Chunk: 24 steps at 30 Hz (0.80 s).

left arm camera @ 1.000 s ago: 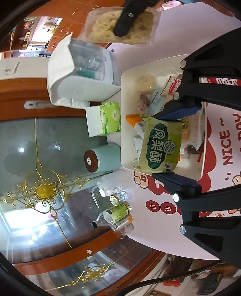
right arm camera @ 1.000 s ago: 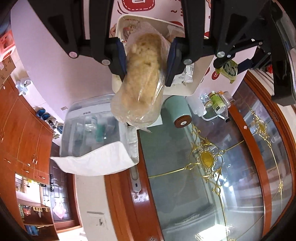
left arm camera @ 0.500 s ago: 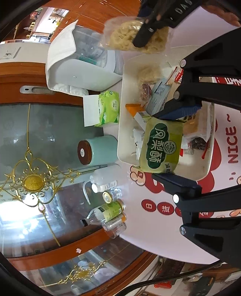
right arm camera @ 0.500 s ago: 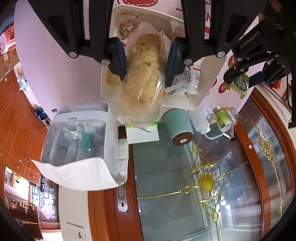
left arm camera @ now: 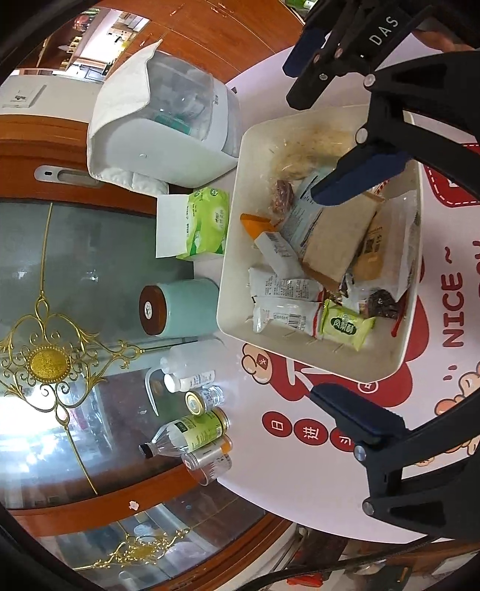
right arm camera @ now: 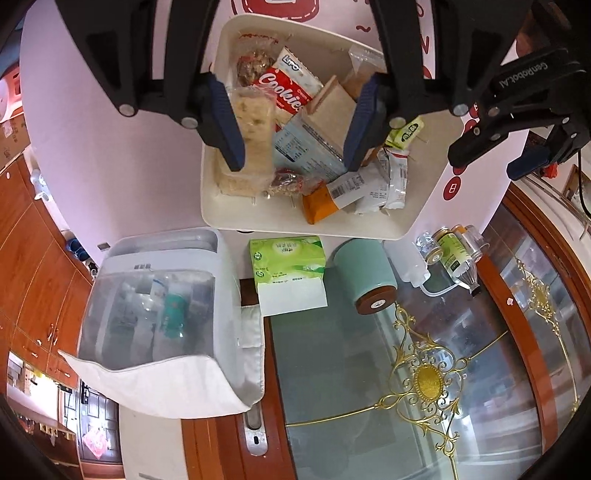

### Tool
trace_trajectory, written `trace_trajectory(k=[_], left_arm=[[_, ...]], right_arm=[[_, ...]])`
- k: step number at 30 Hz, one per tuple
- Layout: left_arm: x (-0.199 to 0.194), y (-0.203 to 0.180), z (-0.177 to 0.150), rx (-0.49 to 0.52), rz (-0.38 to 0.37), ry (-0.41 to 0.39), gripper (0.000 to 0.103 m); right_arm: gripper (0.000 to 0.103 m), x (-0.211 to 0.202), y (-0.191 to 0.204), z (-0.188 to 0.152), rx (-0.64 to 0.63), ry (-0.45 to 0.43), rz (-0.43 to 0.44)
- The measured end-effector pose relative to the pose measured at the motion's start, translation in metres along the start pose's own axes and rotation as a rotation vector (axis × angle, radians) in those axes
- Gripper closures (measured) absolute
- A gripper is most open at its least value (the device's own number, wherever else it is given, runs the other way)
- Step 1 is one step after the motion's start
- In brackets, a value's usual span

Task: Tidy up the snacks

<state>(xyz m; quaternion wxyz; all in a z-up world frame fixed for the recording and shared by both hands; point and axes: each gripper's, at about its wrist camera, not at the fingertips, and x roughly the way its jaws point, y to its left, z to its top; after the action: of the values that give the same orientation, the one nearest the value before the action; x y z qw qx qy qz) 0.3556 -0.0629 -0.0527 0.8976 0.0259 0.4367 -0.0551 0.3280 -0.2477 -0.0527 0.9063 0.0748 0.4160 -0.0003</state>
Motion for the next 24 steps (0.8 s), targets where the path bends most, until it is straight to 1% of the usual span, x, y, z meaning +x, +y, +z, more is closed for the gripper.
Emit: trace_trajectory(k=[5,12,18,24], left_arm=[[-0.017,-0.002,-0.008,-0.01,0.007,-0.008,0.007],[-0.058,-0.004,-0.032,-0.022,-0.002,-0.043,0.007],[-0.095,-0.001,-0.069,-0.012,0.022,-0.055,0.007],[-0.13,0.013,-0.118,-0.045,0.035,-0.033,0.007]], right_arm=[[0.047,-0.01,-0.002,-0.009,0.009,0.013,0.019],[0.047,-0.036,-0.002,-0.031,-0.004,0.025,0.053],[0.047,-0.061,0.005,-0.063,-0.022,0.054,0.083],[0.047,-0.087,0.01,-0.101,-0.011,0.083,0.098]])
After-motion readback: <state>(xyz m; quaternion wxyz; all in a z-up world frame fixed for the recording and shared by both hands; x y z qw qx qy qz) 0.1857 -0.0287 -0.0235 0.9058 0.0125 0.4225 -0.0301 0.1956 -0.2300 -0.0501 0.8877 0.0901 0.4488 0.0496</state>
